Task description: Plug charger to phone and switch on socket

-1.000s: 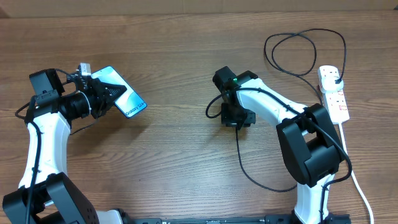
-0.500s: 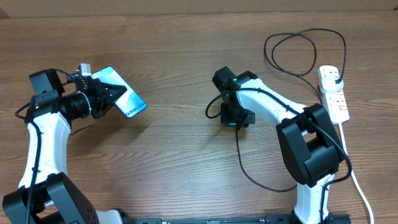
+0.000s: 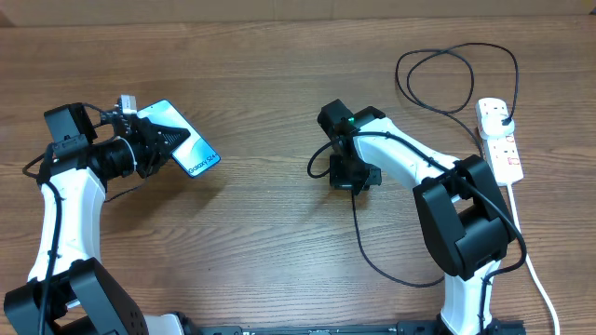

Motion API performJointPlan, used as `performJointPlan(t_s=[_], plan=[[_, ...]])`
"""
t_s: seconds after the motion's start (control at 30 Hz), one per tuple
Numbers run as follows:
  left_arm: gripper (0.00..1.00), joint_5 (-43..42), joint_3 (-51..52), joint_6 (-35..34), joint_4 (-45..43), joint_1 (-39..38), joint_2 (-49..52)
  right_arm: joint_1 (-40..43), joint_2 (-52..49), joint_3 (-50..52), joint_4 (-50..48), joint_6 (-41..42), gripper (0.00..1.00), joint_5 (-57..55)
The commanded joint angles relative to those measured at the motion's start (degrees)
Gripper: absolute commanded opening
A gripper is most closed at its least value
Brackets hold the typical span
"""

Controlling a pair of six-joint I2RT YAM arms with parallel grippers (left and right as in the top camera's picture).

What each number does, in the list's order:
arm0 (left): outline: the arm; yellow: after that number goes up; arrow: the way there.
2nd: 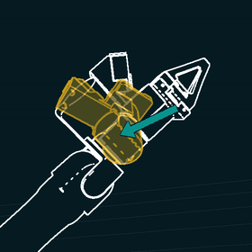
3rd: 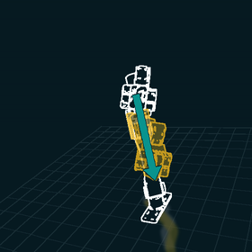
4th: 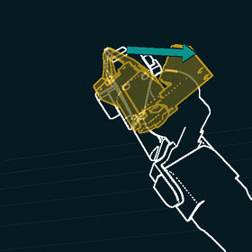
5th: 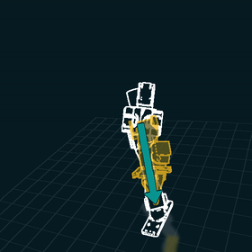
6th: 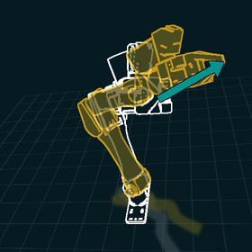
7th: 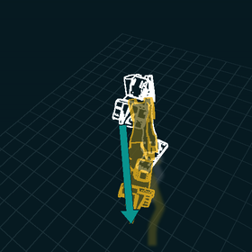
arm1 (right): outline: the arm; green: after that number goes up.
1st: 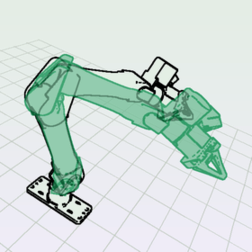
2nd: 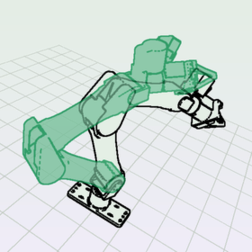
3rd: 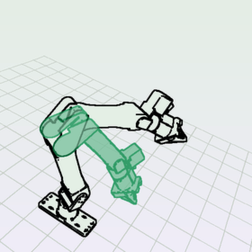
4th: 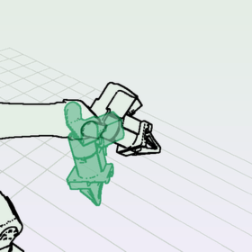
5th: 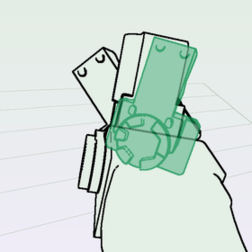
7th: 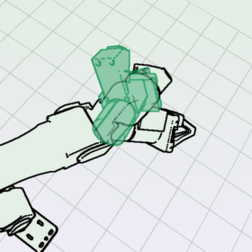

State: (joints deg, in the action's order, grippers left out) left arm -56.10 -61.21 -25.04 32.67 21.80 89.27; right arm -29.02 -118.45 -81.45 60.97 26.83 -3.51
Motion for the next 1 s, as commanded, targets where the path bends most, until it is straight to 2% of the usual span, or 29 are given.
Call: performJointPlan(t_s=[0.0, 0.27, 0.4, 0.53, 0.67, 0.83, 0.97], plan=[[0.04, -2.0, -0.9, 1.8, -0.1, -0.1, -1.2, -0.2, -0.9, 1.6, 0.2, -0.3, 0.09, -0.7], [0.04, -2.0, -0.9, 2.0, -0.1, -0.1, -1.2, -0.2, -0.9, 1.6, -0.3, -0.4, 0.04, -0.7], [0.04, -3.5, -0.9, 3.3, -0.1, -0.1, -1.2, 0.0, -0.3, 1.3, -0.5, -6.2, 0.04, 2.0], [0.04, -10.6, -0.9, 6.8, -1.0, -0.1, -1.2, 1.2, 4.2, 1.1, -0.2, -15.3, 0.04, 15.4], [0.04, -21.3, -0.9, 7.3, -4.7, -0.1, -1.2, 3.2, 13.2, 1.1, 0.6, -28.1, 0.04, 38.6], [0.04, -31.3, -0.9, 7.2, -9.7, -0.6, -1.2, 3.5, 18.5, 1.1, 0.7, -33.5, 0.04, 50.9], [0.04, -32.5, -0.9, 6.1, -9.8, -2.9, -1.2, 3.1, 18.9, 1.1, 1.3, -38.6, 0.04, 61.4]])
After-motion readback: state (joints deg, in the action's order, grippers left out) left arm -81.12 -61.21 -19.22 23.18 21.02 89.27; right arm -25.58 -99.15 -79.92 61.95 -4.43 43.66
